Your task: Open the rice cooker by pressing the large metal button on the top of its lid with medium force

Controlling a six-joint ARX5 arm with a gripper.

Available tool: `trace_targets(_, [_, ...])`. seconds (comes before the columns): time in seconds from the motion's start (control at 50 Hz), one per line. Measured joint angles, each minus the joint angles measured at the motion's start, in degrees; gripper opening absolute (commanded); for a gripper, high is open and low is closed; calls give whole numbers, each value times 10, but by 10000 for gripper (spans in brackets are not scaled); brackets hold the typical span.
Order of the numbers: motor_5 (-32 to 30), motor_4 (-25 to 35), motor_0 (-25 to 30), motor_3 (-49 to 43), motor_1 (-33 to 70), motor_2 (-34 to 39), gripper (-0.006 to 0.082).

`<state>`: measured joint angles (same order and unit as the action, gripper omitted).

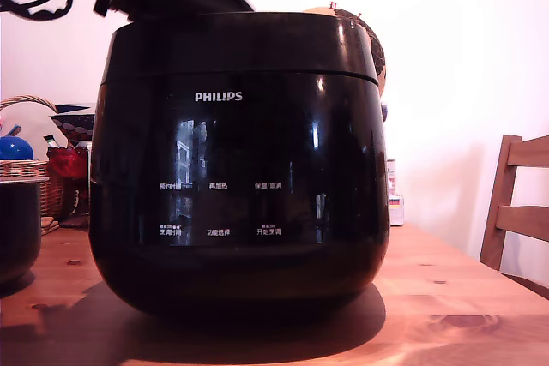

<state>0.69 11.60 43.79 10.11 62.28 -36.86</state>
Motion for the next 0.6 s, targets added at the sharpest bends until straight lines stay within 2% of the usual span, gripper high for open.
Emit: trace_targets(0.6, [-39,-12,0,-102,-4,-36,-22])
